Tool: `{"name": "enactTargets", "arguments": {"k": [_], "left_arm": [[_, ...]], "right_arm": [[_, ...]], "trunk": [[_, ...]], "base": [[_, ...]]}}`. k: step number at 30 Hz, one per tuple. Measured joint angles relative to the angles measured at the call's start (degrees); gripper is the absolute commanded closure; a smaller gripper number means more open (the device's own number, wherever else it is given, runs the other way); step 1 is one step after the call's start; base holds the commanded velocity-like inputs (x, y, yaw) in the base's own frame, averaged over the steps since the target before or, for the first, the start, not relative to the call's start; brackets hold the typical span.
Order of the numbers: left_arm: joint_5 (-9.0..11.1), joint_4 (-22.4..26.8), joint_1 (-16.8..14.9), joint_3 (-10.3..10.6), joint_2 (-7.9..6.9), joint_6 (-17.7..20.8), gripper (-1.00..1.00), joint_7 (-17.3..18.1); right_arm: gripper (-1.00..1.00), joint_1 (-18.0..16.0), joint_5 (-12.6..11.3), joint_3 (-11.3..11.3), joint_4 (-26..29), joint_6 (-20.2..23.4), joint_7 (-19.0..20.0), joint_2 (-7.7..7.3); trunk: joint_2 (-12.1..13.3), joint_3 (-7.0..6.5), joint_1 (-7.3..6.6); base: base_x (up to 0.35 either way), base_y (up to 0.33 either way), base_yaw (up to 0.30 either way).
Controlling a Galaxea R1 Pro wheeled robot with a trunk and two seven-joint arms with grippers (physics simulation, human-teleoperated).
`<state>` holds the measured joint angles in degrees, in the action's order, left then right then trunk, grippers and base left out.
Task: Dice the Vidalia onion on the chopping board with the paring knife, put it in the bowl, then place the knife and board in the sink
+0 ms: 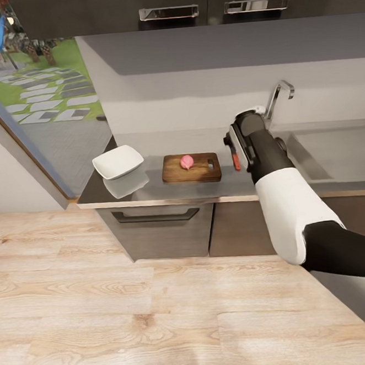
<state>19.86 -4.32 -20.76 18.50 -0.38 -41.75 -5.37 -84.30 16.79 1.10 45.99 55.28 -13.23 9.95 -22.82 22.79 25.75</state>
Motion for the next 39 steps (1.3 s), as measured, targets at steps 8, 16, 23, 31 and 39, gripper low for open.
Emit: {"name": "enactTargets", "arguments": {"k": [8,16,23,31,39], "left_arm": [[0.0,0.0,0.0,0.0,0.00,0.0,-1.00,0.0],[0.0,0.0,0.0,0.0,0.00,0.0,-1.00,0.0],[0.0,0.0,0.0,0.0,0.00,0.0,-1.00,0.0],[0.0,0.0,0.0,0.0,-0.05,0.0,-1.00,-0.1],[0.1,0.0,0.0,0.0,-0.36,0.0,-1.00,0.0]], "right_arm": [[-1.00,-0.3,-4.7,1.8,-0.5,-0.1,-0.3,-0.02],[-1.00,-0.2,-5.5,2.1,-0.6,-0.2,-0.4,-0.02],[-1.00,-0.1,-5.6,2.0,-0.7,-0.3,-0.2,-0.02],[-1.00,-0.1,-5.6,2.1,-0.7,-0.4,-0.2,-0.02],[-1.00,-0.1,-5.6,2.2,-0.7,-0.4,-0.2,-0.02]], "trunk": [[0.0,0.00,0.00],[-1.2,0.54,0.66],[-4.0,1.80,2.20],[-6.0,2.71,3.30],[-6.0,2.71,3.30]], "base": [[0.000,0.000,0.000],[0.000,0.000,0.000],[0.000,0.000,0.000],[0.000,0.000,0.000],[0.000,0.000,0.000]]}}
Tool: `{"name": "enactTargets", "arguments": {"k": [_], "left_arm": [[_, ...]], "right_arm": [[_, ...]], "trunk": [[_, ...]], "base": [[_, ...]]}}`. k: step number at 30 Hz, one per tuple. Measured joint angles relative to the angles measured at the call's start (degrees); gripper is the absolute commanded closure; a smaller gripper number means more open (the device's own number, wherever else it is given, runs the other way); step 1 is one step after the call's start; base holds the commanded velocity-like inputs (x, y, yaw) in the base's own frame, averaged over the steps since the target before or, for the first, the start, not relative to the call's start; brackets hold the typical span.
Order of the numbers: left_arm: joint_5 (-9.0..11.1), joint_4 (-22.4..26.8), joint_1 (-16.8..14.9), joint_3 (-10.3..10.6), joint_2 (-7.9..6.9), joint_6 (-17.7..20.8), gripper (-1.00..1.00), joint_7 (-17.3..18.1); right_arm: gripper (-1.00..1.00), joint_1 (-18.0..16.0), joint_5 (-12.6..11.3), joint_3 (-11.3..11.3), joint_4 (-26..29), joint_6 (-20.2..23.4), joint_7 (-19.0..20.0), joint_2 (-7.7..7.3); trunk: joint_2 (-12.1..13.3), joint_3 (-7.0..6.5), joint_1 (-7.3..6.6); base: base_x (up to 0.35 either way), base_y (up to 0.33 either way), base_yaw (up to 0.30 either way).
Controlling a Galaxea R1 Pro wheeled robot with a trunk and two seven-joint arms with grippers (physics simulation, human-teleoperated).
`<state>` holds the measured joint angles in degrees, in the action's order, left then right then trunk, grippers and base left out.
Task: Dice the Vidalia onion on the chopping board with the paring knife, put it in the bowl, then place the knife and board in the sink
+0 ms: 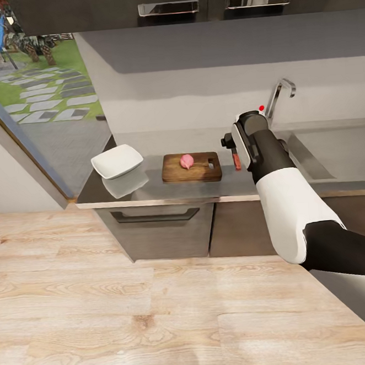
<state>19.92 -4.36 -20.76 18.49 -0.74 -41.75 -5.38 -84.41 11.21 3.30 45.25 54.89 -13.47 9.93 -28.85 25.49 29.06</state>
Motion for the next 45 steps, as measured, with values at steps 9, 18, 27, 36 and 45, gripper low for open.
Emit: {"name": "enactTargets", "arguments": {"k": [9,18,27,36,45], "left_arm": [[0.0,0.0,0.0,0.0,-0.03,0.0,-1.00,0.0],[0.0,0.0,0.0,0.0,-0.05,0.0,-1.00,0.0],[0.0,0.0,0.0,0.0,-0.07,0.0,-1.00,0.0],[0.0,0.0,0.0,0.0,-0.05,0.0,-1.00,0.0],[0.0,0.0,0.0,0.0,-0.03,0.0,-1.00,0.0]], "right_arm": [[-1.00,0.0,0.1,0.0,0.0,0.0,-0.1,0.00],[-1.00,0.1,0.0,0.0,-0.3,0.0,-0.1,0.00],[-1.00,0.1,0.0,-0.1,-0.4,-0.1,-0.1,0.00],[-1.00,0.1,0.0,-0.1,-0.4,-0.1,-0.1,0.00],[-1.00,0.1,0.0,-0.2,-0.5,-0.1,-0.1,0.00]], "trunk": [[0.0,0.00,0.00],[0.0,0.00,0.00],[0.0,0.00,0.00],[0.0,0.00,0.00],[0.0,0.00,0.00]], "base": [[0.000,0.000,0.000],[0.000,0.000,0.000],[0.000,0.000,0.000],[0.000,0.000,0.000],[0.000,0.000,0.000]]}}
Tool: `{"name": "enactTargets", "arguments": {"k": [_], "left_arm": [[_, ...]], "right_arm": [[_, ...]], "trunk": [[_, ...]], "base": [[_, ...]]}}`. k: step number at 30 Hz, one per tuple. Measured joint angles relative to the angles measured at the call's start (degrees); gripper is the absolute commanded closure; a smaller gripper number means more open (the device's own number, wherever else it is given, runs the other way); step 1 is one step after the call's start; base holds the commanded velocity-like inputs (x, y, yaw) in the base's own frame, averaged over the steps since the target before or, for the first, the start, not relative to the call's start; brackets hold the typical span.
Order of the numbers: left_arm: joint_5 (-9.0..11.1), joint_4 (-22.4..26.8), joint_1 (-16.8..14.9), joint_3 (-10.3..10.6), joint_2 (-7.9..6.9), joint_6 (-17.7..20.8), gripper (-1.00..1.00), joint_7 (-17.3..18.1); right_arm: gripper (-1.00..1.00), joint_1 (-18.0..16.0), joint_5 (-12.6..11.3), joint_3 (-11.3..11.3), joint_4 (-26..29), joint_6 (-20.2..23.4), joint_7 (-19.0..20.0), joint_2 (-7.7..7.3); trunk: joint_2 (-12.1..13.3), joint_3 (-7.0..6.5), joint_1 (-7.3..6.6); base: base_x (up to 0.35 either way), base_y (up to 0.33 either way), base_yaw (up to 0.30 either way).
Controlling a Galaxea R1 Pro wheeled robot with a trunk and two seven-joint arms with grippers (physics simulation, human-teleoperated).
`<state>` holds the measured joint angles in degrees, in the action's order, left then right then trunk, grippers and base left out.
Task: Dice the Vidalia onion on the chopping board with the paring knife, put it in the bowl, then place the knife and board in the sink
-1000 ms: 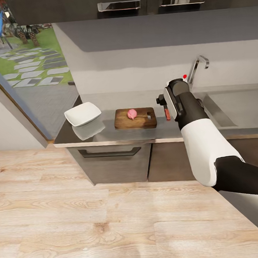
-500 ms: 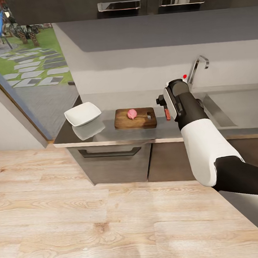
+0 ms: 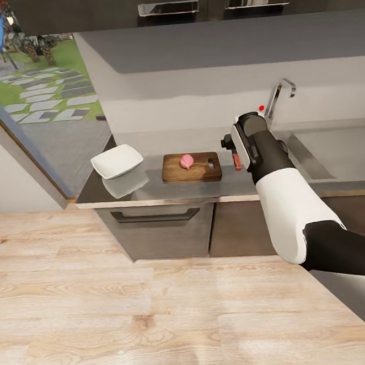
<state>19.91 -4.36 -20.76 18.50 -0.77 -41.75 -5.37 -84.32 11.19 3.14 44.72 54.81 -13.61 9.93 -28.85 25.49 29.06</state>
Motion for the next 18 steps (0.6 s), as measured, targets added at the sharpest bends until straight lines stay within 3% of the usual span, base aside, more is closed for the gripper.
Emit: {"name": "enactTargets", "arguments": {"k": [18], "left_arm": [[0.0,0.0,0.0,0.0,-0.02,0.0,-1.00,0.0]], "right_arm": [[-1.00,0.0,-0.1,0.0,-0.9,0.0,0.0,0.00]], "trunk": [[0.0,-0.10,0.00]], "base": [[0.000,0.000,0.000]]}}
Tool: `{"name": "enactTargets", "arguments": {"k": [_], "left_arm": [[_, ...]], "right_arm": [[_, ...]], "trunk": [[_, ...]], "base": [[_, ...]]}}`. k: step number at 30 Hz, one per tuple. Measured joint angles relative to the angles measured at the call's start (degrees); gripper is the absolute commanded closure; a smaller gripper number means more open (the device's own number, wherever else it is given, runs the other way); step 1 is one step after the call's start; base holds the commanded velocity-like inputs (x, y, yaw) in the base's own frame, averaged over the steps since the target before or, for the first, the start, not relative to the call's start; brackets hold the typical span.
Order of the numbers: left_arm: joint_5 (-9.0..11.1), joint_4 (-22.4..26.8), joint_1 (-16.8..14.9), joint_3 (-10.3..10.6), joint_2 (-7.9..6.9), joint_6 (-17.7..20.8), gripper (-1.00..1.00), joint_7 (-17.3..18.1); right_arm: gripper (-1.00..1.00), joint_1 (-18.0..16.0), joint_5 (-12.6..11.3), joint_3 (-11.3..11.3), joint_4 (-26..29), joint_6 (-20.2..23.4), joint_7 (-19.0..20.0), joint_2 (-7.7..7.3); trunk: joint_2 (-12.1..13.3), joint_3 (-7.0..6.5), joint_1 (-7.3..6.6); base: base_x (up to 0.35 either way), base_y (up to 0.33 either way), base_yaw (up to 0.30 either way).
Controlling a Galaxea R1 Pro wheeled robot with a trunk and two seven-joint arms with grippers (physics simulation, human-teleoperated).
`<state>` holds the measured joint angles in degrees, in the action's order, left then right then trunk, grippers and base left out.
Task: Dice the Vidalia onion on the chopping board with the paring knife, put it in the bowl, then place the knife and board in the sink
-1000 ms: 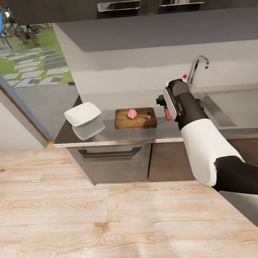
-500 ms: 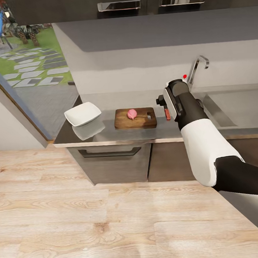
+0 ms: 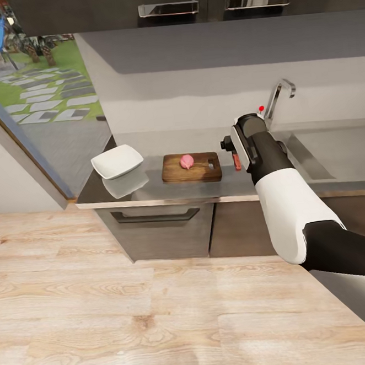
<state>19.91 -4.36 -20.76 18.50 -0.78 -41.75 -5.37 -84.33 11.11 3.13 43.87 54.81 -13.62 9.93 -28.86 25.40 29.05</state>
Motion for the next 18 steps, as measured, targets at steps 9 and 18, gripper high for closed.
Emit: {"name": "enactTargets", "arguments": {"k": [9,18], "left_arm": [[0.0,0.0,0.0,0.0,-0.02,0.0,-1.00,0.0],[0.0,0.0,0.0,0.0,-0.02,0.0,-1.00,0.0]], "right_arm": [[-1.00,0.0,0.0,0.0,-0.5,-0.3,0.0,0.00],[-1.00,0.0,-0.1,0.0,-1.5,-1.8,0.0,0.00]], "trunk": [[0.0,-0.57,0.00],[0.0,-1.37,0.00]], "base": [[0.000,0.000,0.000],[0.000,0.000,0.000]]}}
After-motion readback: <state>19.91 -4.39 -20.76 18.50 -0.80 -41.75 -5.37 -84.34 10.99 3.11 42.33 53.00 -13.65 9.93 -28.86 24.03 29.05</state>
